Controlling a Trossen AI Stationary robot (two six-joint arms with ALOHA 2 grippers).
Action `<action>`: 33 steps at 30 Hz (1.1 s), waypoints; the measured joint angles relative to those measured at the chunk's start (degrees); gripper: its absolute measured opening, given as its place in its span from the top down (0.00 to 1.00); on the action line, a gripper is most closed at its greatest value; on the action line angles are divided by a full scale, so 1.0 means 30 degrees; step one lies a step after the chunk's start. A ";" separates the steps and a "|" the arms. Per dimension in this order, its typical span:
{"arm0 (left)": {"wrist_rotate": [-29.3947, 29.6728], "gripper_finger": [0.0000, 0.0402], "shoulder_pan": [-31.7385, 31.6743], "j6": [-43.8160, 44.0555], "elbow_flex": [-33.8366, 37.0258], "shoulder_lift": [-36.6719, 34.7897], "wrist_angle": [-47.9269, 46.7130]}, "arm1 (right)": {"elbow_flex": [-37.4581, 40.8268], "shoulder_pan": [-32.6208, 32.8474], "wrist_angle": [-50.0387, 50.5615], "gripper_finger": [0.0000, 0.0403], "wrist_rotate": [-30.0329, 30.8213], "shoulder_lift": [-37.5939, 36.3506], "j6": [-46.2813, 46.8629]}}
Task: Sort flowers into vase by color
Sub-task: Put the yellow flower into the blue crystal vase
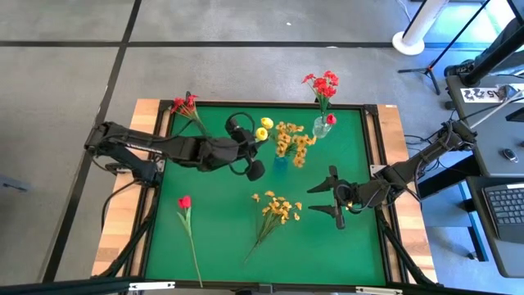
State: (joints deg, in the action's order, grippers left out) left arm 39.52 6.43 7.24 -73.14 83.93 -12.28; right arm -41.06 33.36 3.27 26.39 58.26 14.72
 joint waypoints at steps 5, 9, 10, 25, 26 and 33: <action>0.0015 1.00 0.0184 -0.0114 -0.0113 -0.0177 -0.0487 | 0.0000 0.0000 0.0028 0.44 0.0000 0.0000 0.0007; 0.0612 1.00 0.0513 -0.0115 -0.1299 -0.0207 -0.1835 | 0.0000 0.0000 0.0057 0.44 0.0000 0.0007 0.0007; 0.0890 1.00 0.0649 -0.0117 -0.1616 -0.0217 -0.1967 | 0.0000 0.0000 0.0057 0.44 0.0000 0.0007 0.0012; 0.1212 1.00 0.1756 -0.0339 -0.3599 -0.0243 -0.3404 | 0.0000 0.0000 0.0086 0.44 -0.0007 0.0007 0.0015; 0.1147 1.00 0.1679 -0.0053 -0.3528 -0.0243 -0.3586 | 0.0000 0.0000 0.0086 0.44 -0.0007 0.0007 0.0015; 0.0602 1.00 0.1076 0.0562 -0.2960 -0.0228 -0.3786 | 0.0000 0.0000 0.0093 0.44 -0.0007 0.0007 0.0015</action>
State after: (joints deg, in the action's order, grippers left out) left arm 41.33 9.66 8.93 -82.02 83.24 -23.63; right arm -41.06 33.36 3.55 26.37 58.28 14.76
